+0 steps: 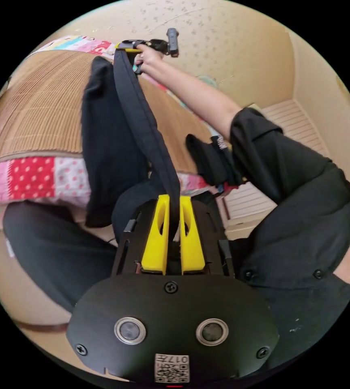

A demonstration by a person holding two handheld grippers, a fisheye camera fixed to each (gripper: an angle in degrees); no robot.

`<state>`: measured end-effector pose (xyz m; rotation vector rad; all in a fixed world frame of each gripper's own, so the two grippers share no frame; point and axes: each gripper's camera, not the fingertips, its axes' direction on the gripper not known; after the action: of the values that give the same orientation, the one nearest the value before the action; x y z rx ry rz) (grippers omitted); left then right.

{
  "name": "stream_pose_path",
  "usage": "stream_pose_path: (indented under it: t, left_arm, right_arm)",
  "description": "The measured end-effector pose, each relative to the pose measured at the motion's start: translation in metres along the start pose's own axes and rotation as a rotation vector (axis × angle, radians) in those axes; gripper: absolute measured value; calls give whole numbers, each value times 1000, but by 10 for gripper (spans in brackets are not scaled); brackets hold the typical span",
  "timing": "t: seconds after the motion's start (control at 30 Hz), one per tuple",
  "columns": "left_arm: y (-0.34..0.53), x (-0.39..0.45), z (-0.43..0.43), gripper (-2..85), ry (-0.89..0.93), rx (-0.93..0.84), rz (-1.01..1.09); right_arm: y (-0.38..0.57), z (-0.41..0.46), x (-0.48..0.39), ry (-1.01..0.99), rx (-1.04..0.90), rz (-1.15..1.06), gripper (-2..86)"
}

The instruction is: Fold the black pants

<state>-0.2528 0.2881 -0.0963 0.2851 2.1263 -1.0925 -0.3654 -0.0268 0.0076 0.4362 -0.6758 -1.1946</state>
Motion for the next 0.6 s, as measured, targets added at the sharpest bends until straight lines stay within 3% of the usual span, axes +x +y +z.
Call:
stream_pose_path:
  t: [0.13, 0.3, 0.4, 0.6]
  left_arm:
    - [6, -17, -9, 96, -29, -10, -53]
    - [-24, -37, -27, 75, 12, 145, -87]
    - [-61, -36, -13, 85, -30, 188, -83]
    - [-126, -12, 61, 112, -53, 132, -94]
  right_arm:
    - [40, -14, -7, -111, 13, -43, 61]
    - [153, -79, -12, -227, -14, -121, 64]
    - [231, -105, -31, -197, -75, -194, 68]
    - [355, -131, -37, -285, -55, 29, 87]
